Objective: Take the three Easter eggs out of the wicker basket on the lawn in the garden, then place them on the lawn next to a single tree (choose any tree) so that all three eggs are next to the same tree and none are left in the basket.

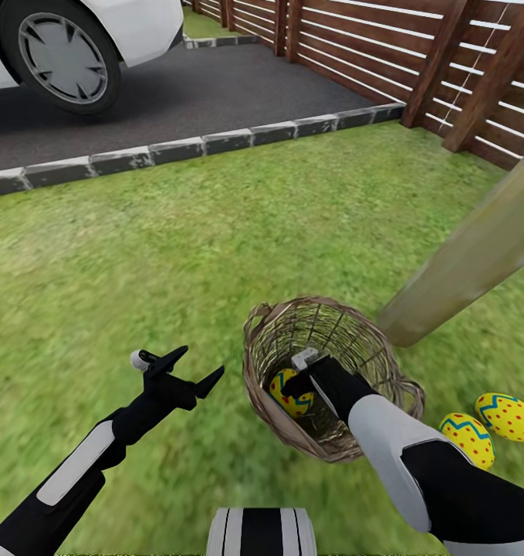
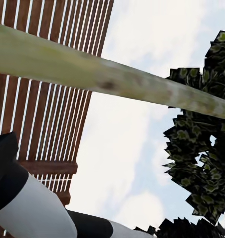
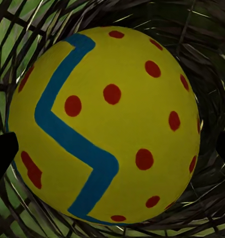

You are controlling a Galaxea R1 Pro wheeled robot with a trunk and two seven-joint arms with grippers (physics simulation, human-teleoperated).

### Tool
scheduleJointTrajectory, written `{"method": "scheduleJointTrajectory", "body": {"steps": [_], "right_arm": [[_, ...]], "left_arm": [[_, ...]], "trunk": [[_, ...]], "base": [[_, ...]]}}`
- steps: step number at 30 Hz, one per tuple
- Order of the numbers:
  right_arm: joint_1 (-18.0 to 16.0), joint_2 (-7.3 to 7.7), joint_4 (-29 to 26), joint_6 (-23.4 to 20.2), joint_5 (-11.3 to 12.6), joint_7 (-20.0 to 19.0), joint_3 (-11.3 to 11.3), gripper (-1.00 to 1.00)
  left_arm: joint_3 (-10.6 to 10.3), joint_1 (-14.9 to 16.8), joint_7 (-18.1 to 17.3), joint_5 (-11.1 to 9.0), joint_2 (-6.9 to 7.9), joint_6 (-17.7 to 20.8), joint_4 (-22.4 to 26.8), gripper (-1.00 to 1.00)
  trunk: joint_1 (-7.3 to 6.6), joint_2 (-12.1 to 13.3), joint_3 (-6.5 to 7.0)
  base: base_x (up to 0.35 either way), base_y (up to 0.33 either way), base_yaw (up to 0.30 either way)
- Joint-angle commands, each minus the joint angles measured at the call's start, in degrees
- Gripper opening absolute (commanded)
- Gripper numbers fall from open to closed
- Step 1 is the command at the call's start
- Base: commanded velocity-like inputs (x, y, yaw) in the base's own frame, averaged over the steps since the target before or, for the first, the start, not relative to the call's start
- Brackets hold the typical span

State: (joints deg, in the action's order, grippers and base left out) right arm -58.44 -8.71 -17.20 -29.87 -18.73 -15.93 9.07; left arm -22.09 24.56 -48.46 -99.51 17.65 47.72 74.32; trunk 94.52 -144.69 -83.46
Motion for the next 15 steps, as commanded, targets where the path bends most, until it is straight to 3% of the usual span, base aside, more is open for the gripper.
{"method": "scheduleJointTrajectory", "body": {"steps": [1, 15], "right_arm": [[0.0, 0.01, -0.1, -0.1, -0.6, -0.4, 0.0, 1.0], [0.0, 0.09, -0.1, 0.0, -0.5, -0.4, 0.0, 1.0]], "left_arm": [[-0.1, 0.0, -0.1, -0.4, 0.04, 0.3, 0.0, 1.0], [-0.1, 0.0, -0.1, -0.4, 0.03, 0.3, 0.3, 1.0]], "trunk": [[0.01, 0.0, -0.26], [0.27, -0.2, -2.48]], "base": [[0.0, 0.0, 0.0], [0.0, 0.0, 0.0]]}}
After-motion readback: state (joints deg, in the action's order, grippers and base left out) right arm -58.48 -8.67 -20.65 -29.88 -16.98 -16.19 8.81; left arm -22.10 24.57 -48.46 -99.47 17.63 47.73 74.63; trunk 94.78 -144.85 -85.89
